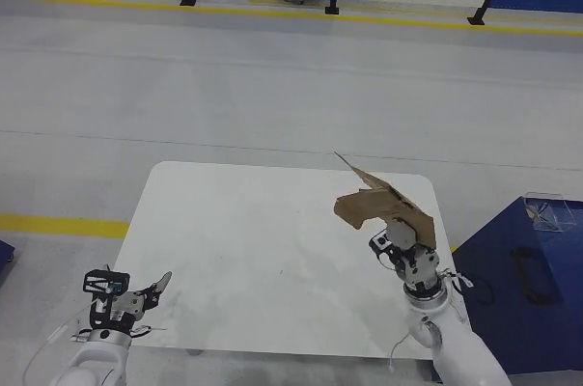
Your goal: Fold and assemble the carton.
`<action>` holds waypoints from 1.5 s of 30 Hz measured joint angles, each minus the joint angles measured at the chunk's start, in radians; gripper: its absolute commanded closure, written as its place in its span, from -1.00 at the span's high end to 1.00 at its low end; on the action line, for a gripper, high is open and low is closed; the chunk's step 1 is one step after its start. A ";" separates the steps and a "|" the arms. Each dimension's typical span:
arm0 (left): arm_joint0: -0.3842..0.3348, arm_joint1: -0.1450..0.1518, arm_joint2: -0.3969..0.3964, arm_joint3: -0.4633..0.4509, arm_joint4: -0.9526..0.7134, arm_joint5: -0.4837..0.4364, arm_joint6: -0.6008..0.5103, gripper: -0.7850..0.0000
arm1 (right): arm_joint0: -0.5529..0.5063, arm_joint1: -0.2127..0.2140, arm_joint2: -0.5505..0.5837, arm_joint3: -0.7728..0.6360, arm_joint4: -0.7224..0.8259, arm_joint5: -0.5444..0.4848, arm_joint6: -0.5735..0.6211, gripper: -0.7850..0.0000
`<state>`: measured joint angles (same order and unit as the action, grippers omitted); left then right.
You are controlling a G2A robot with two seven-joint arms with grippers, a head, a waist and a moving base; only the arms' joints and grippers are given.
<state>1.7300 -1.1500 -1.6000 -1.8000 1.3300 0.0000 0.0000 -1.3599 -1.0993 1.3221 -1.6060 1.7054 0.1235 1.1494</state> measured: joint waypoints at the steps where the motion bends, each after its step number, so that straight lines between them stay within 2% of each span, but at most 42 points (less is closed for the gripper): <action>1: 0.000 0.000 0.000 0.000 0.000 0.000 0.000 1.00 | -0.018 0.004 0.034 -0.033 -0.070 -0.073 0.024 -1.00; 2: 0.000 0.000 0.000 0.000 0.000 0.000 0.000 1.00 | -0.042 0.007 0.073 -0.072 -0.155 -0.163 0.046 -1.00; 5: 0.000 0.000 0.000 0.000 0.000 0.000 0.000 1.00 | -0.088 0.011 0.134 -0.142 -0.323 -0.320 0.079 -1.00; 10: 0.000 0.000 0.000 0.000 0.000 0.000 0.000 1.00 | -0.115 0.009 0.135 -0.134 -0.527 -0.451 0.071 -1.00; 17: 0.000 0.000 0.000 0.000 0.000 0.000 0.000 1.00 | -0.070 -0.009 0.049 -0.002 -0.786 -0.623 -0.045 -1.00; 31: 0.000 0.000 0.000 0.000 0.000 0.000 0.000 1.00 | -0.070 -0.009 0.050 -0.002 -0.780 -0.617 -0.043 -1.00; 33: 0.002 -0.003 0.006 0.000 -0.028 -0.018 -0.028 1.00 | -0.070 -0.009 0.048 -0.004 -0.790 -0.604 -0.056 -1.00; 36: 0.005 -0.010 -0.002 -0.082 -0.231 -0.094 -0.194 1.00 | -0.063 -0.011 0.039 0.007 -0.831 -0.586 -0.075 -1.00; 39: 0.013 -0.013 -0.042 -0.171 -0.629 -0.146 -0.383 1.00 | -0.051 -0.015 0.011 0.040 -0.863 -0.586 -0.081 -1.00; 42: -0.003 -0.011 -0.088 -0.210 -1.028 -0.131 -0.584 1.00 | -0.031 -0.021 -0.023 0.079 -0.886 -0.581 -0.080 -1.00; 45: -0.046 -0.007 -0.116 -0.198 -1.365 -0.080 -0.761 1.00 | -0.014 -0.027 -0.062 0.103 -0.893 -0.559 -0.053 -1.00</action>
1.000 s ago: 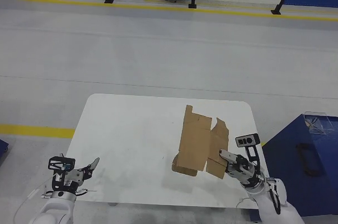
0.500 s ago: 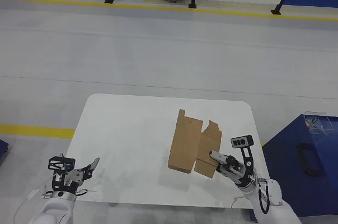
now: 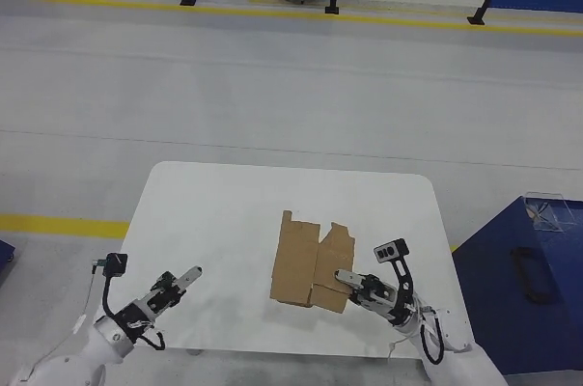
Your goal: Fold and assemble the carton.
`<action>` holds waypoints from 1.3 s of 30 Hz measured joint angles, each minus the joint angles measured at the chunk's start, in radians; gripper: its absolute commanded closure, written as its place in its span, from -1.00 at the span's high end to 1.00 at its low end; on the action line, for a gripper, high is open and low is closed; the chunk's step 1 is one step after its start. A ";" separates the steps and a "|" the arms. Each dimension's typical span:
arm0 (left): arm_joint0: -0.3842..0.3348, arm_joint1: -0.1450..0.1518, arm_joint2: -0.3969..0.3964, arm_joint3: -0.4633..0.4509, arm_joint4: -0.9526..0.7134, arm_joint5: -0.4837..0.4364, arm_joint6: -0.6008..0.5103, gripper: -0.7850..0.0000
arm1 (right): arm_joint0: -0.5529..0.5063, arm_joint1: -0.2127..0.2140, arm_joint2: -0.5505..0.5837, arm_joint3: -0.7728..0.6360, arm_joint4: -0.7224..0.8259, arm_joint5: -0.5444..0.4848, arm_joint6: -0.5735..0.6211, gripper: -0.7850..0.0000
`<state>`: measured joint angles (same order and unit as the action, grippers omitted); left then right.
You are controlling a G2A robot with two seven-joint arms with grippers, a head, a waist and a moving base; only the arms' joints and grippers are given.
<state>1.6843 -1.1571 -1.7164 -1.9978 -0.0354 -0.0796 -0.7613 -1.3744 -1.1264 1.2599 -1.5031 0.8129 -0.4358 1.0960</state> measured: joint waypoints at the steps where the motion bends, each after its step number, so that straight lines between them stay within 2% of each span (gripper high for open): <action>1: -0.018 0.002 -0.004 0.013 -0.084 0.018 -0.048 1.00 | 0.005 -0.001 -0.011 0.007 0.000 0.011 0.012 -1.00; 3: -0.066 0.006 0.000 0.053 -0.245 0.060 -0.157 1.00 | 0.017 -0.003 -0.030 0.022 -0.003 0.033 0.040 -1.00; 5: -0.111 0.011 0.022 0.087 -0.333 0.092 -0.254 1.00 | 0.026 -0.005 -0.047 0.032 -0.002 0.055 0.066 -1.00; 11: -0.176 0.014 0.148 0.131 -0.311 0.141 -0.359 0.99 | 0.038 -0.010 -0.087 0.048 -0.019 0.076 0.130 -1.00; 13: -0.187 0.015 0.180 0.133 -0.291 0.150 -0.363 0.70 | 0.037 -0.012 -0.096 0.047 -0.022 0.061 0.144 -1.00; 14: -0.192 0.015 0.198 0.136 -0.286 0.152 -0.365 0.17 | 0.036 -0.012 -0.099 0.047 -0.021 0.053 0.153 -1.00; 15: -0.196 0.015 0.209 0.139 -0.288 0.156 -0.368 -0.12 | 0.035 -0.013 -0.100 0.047 -0.020 0.048 0.158 -1.00; 16: -0.201 0.016 0.217 0.141 -0.292 0.159 -0.372 -0.25 | 0.033 -0.013 -0.100 0.046 -0.019 0.045 0.162 -1.00; 20: -0.203 0.019 0.237 0.138 -0.290 0.146 -0.375 -0.53 | 0.029 -0.012 -0.095 0.046 -0.010 0.045 0.171 -1.00; 24: -0.190 0.022 0.243 0.124 -0.283 0.130 -0.365 -0.97 | 0.025 -0.012 -0.093 0.049 -0.022 0.040 0.163 -1.00; 31: -0.176 0.028 0.260 0.107 -0.305 0.104 -0.376 -1.00 | 0.018 -0.011 -0.090 0.044 -0.021 0.059 0.152 -1.00; 32: -0.176 0.029 0.261 0.107 -0.315 0.105 -0.386 -1.00 | 0.017 -0.011 -0.089 0.044 -0.021 0.062 0.151 0.14; 33: -0.177 0.030 0.261 0.106 -0.323 0.104 -0.391 -1.00 | 0.017 -0.011 -0.089 0.044 -0.021 0.063 0.151 1.00; 39: -0.177 0.030 0.260 0.105 -0.328 0.102 -0.393 -1.00 | 0.017 -0.011 -0.089 0.044 -0.021 0.063 0.151 1.00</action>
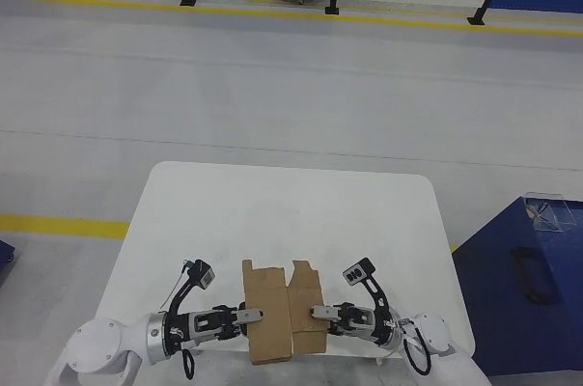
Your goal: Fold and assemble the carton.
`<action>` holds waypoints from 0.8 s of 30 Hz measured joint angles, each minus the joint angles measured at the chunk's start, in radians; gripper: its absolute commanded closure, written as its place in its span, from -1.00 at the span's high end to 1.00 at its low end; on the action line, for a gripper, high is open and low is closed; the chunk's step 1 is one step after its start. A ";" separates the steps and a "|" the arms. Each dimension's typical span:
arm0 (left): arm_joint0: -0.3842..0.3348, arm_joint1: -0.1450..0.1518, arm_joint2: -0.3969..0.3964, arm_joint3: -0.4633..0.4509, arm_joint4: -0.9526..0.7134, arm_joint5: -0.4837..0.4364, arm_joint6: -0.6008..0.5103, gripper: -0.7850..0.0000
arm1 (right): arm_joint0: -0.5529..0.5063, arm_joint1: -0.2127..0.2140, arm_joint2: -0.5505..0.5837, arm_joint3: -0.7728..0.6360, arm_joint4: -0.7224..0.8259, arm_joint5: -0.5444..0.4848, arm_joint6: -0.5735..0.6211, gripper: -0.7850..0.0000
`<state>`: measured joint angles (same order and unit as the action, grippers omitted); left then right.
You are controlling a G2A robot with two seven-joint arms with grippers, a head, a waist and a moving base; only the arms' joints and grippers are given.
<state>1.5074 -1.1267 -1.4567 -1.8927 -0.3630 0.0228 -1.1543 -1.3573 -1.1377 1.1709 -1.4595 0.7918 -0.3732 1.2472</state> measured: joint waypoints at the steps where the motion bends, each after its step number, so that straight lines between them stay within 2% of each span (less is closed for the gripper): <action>1: 0.000 0.000 0.000 0.000 0.000 0.000 0.000 -1.00 | 0.000 0.000 0.000 0.000 0.000 0.000 0.000 1.00; 7: 0.000 0.000 0.000 0.001 0.000 0.000 0.001 -1.00 | 0.001 0.000 0.002 -0.001 -0.002 -0.002 -0.002 1.00; 10: -0.002 -0.008 -0.003 0.018 -0.046 -0.031 0.080 -1.00 | -0.007 0.005 0.042 -0.024 -0.061 -0.057 -0.074 1.00; 13: -0.010 -0.023 0.037 0.056 -0.109 -0.124 0.241 -1.00 | -0.038 0.013 0.108 -0.059 -0.101 -0.151 -0.135 1.00; 17: -0.047 -0.053 0.138 0.130 -0.182 -0.291 0.439 -1.00 | -0.096 0.020 0.178 -0.114 -0.172 -0.278 -0.208 1.00; 20: -0.088 -0.075 0.222 0.193 -0.219 -0.384 0.542 -1.00 | -0.126 0.021 0.199 -0.137 -0.212 -0.345 -0.252 1.00; 24: -0.136 -0.098 0.302 0.253 -0.236 -0.456 0.610 -1.00 | -0.140 0.018 0.191 -0.141 -0.239 -0.380 -0.291 1.00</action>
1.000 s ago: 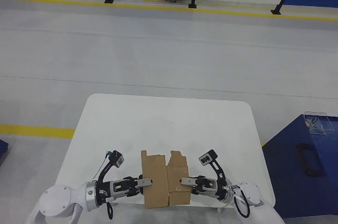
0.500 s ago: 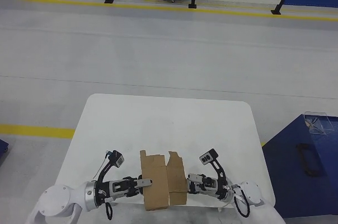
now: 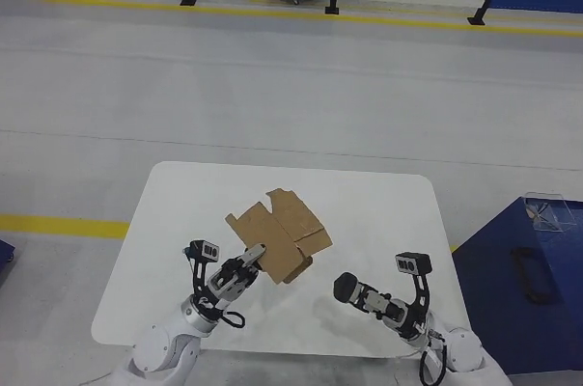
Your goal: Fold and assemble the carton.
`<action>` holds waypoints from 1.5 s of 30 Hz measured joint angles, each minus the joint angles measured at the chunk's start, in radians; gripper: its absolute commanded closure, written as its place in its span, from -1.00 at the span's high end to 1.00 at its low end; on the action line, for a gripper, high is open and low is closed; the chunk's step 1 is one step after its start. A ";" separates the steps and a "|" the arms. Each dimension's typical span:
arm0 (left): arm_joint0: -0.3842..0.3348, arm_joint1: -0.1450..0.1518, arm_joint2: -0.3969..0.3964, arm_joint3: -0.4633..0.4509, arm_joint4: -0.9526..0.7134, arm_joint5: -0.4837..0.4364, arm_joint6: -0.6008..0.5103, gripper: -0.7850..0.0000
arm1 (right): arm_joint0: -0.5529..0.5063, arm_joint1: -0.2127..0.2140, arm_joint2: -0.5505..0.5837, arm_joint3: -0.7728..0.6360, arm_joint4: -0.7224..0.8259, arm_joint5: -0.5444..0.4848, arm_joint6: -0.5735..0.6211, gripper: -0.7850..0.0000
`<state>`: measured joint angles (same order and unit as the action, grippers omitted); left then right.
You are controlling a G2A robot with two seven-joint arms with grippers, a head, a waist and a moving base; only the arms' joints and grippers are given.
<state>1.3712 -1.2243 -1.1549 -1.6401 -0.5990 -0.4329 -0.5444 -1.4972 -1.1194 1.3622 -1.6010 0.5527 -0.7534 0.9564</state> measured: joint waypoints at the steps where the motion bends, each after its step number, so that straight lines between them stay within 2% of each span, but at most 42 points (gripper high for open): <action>1: -0.009 -0.004 0.013 0.008 -0.011 -0.003 0.004 -1.00 | 0.001 -0.001 -0.004 0.002 -0.003 -0.005 -0.007 1.00; 7: -0.035 -0.016 0.069 0.032 -0.038 0.015 -0.036 -1.00 | 0.030 -0.013 -0.033 0.039 -0.026 -0.048 -0.102 1.00; 12: -0.034 -0.021 0.091 0.020 -0.100 0.062 -0.094 -1.00 | 0.082 -0.029 -0.082 0.095 -0.137 -0.070 -0.203 0.97; 13: -0.034 -0.021 0.093 0.018 -0.104 0.069 -0.102 -1.00 | 0.089 -0.032 -0.093 0.101 -0.150 -0.069 -0.217 0.86; 14: -0.032 -0.022 0.095 0.017 -0.106 0.075 -0.108 -1.00 | 0.098 -0.035 -0.107 0.109 -0.156 -0.067 -0.227 0.63; 16: -0.031 -0.023 0.096 0.016 -0.101 0.078 -0.109 -1.00 | 0.109 -0.037 -0.124 0.115 -0.153 -0.065 -0.221 -0.03; 22: -0.034 -0.025 0.092 0.021 -0.096 0.087 -0.098 -1.00 | 0.117 -0.034 -0.138 0.116 -0.104 -0.062 -0.156 -0.50; 24: -0.035 -0.026 0.088 0.022 -0.103 0.090 -0.099 -1.00 | 0.119 -0.031 -0.135 0.120 -0.074 -0.055 -0.128 -1.00; 31: -0.030 -0.029 0.081 0.021 -0.110 0.080 -0.101 -1.00 | 0.127 -0.026 -0.135 0.137 0.004 -0.021 -0.063 -1.00; 32: -0.030 -0.030 0.079 0.022 -0.113 0.080 -0.102 -0.69 | 0.129 -0.026 -0.136 0.142 0.010 -0.011 -0.059 -1.00; 33: -0.030 -0.030 0.077 0.023 -0.115 0.080 -0.103 -0.17 | 0.131 -0.026 -0.138 0.144 0.018 -0.002 -0.055 -1.00; 34: -0.030 -0.030 0.076 0.025 -0.117 0.080 -0.104 0.76 | 0.132 -0.026 -0.140 0.145 0.030 0.008 -0.051 -1.00; 35: -0.030 -0.031 0.074 0.029 -0.121 0.079 -0.104 1.00 | 0.134 -0.026 -0.140 0.149 0.047 0.022 -0.046 -1.00; 40: -0.029 -0.031 0.047 0.047 -0.136 0.065 -0.087 1.00 | 0.136 -0.020 -0.111 0.146 0.047 0.084 -0.055 -1.00; 45: -0.033 -0.025 -0.030 0.100 -0.164 0.045 -0.065 1.00 | 0.090 -0.004 -0.035 0.089 0.024 0.127 -0.065 -1.00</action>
<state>1.3384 -1.2496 -1.1851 -1.5400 -0.7628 -0.3877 -0.6089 -1.4072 -1.1232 1.3270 -1.5117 0.5766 -0.6269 0.8917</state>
